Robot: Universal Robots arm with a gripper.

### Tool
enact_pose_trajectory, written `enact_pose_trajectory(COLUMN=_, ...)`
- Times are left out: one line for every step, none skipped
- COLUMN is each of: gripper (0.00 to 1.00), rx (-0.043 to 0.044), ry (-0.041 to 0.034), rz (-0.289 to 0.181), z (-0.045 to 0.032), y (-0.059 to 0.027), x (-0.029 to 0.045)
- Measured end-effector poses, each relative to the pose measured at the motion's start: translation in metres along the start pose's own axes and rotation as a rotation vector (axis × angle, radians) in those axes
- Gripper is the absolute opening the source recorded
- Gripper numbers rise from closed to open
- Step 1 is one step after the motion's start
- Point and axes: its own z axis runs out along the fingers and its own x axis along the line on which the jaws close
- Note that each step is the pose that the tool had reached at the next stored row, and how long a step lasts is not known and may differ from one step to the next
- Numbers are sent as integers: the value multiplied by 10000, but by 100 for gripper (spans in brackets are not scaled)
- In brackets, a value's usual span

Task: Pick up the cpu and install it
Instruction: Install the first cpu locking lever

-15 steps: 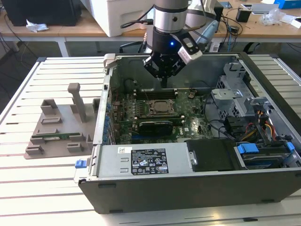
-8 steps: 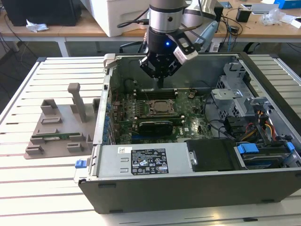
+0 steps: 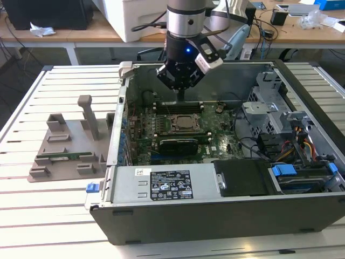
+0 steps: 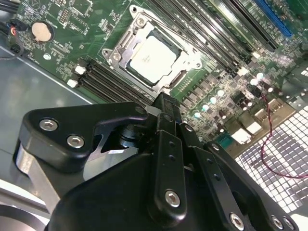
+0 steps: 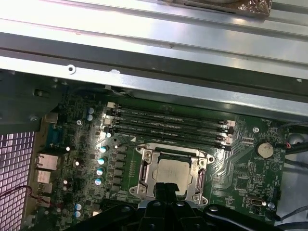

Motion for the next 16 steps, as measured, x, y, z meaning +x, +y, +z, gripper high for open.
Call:
enact_pose_trajectory(gripper=11, rx=0, ry=0, rz=0, z=1, y=3, x=18)
enact_pose_trajectory(gripper=11, rx=0, ry=0, rz=0, z=2, y=6, x=34)
enact_pose_trajectory(gripper=11, rx=0, ry=1, rz=-1, z=3, y=11, x=56)
enact_pose_trajectory(gripper=11, rx=2, ry=2, rz=-1, z=4, y=14, x=70)
enact_pose_trajectory(gripper=11, rx=1, ry=1, rz=1, z=7, y=24, x=94)
enact_pose_trajectory(gripper=11, rx=0, ry=0, rz=0, z=10, y=32, x=113)
enact_pose_trajectory(gripper=11, rx=0, ry=0, rz=0, z=11, y=39, x=125)
enact_pose_trajectory(gripper=11, rx=0, ry=0, rz=-2, z=14, y=53, x=150)
enact_pose_trajectory(gripper=11, rx=1, ry=1, rz=0, z=15, y=62, x=164)
enact_pose_trajectory(gripper=11, rx=1, ry=1, rz=1, z=18, y=76, x=178)
enact_pose_trajectory(gripper=11, rx=0, ry=0, rz=1, z=21, y=86, x=190)
enact_pose_trajectory(gripper=11, rx=0, ry=0, rz=-1, z=24, y=98, x=204)
enact_pose_trajectory(gripper=11, rx=0, ry=0, rz=0, z=29, y=126, x=235)
enact_pose_trajectory(gripper=11, rx=-1, ry=-1, rz=0, z=35, y=156, x=268)
enact_pose_trajectory(gripper=11, rx=0, ry=0, rz=0, z=41, y=189, x=304)
enact_pose_trajectory(gripper=11, rx=0, ry=1, rz=-1, z=49, y=232, x=360)
